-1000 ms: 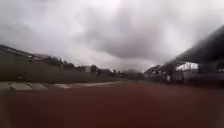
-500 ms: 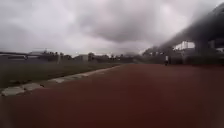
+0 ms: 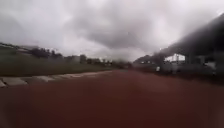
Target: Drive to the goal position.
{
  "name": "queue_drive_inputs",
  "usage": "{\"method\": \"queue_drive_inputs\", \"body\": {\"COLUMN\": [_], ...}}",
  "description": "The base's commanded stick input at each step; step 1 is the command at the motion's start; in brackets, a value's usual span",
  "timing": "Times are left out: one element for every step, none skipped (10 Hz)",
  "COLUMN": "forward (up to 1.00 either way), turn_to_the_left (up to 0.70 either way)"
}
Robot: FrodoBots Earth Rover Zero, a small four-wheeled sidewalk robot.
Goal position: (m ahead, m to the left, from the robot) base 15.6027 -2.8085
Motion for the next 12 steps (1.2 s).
{"method": "queue_drive_inputs", "body": {"forward": [0.5, 0.5, 0.5, 0.5, 0.5, 0.5, 0.5, 0.5, 0.5, 0.5, 0.5, 0.5], "turn_to_the_left": [0.02, 0.02, 0.02, 0.02, 0.02, 0.02, 0.02, 0.02, 0.02, 0.02, 0.02, 0.02]}}
